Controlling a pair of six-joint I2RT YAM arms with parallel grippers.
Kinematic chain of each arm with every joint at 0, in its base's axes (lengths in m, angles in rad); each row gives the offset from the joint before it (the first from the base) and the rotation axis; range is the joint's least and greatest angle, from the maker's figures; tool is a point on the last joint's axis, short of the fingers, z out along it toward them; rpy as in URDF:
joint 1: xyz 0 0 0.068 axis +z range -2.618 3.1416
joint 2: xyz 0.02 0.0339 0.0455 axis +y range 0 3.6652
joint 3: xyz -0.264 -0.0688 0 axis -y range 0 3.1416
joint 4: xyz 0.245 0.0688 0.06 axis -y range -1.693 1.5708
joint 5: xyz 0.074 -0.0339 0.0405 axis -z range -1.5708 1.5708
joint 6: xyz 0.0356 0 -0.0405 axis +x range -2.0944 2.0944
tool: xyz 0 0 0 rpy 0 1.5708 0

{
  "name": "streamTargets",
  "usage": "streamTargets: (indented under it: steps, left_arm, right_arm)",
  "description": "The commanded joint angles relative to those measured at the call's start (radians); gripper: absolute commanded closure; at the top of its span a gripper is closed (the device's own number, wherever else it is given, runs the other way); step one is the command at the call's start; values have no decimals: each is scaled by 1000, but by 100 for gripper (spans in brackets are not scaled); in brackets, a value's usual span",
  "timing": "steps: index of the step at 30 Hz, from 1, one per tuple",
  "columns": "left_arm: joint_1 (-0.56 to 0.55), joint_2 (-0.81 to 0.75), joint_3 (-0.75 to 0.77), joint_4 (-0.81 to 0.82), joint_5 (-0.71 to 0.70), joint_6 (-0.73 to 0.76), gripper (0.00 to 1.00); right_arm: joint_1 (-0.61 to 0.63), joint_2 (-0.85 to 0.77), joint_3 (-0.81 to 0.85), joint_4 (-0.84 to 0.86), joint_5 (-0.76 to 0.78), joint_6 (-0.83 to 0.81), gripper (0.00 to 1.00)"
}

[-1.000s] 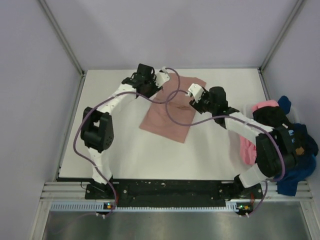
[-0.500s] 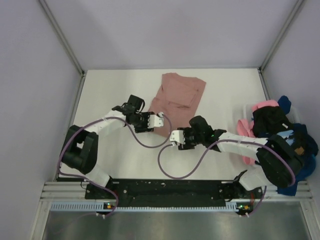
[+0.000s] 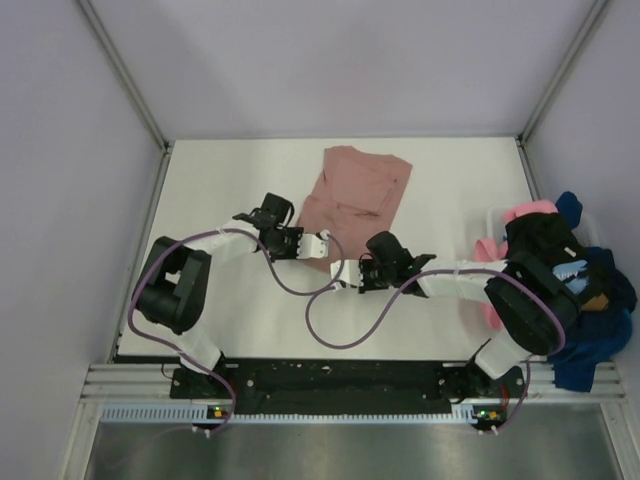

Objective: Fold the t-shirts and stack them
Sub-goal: Grab one side of the 2/3 rectangular tshirt with both arms, then fold the long partially folded tshirt into a neat square

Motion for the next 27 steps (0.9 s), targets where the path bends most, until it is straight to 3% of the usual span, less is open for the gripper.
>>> streamTargets:
  steps: [1, 2, 11, 18, 22, 27]
  left_arm:
    - [-28, 7, -9, 17, -28, -8, 91]
    - [-32, 0, -10, 19, -29, -17, 100]
    - [-51, -214, -81, -165, -14, -145, 100]
    - [-84, -553, -130, -498, 118, -169, 100]
    - [-91, -636, -38, -731, 192, -204, 100]
    - [-92, -670, 72, -747, 181, -300, 100]
  right_arm:
    - [7, 14, 28, -81, 54, 14, 95]
    - [9, 6, 33, -99, 51, 14, 99]
    - [90, -196, 30, -361, 34, 26, 100]
    - [219, -475, 45, -645, -30, 96, 100]
    - [273, -583, 102, -779, -79, 178, 100]
    - [271, -657, 144, -798, -122, 271, 100]
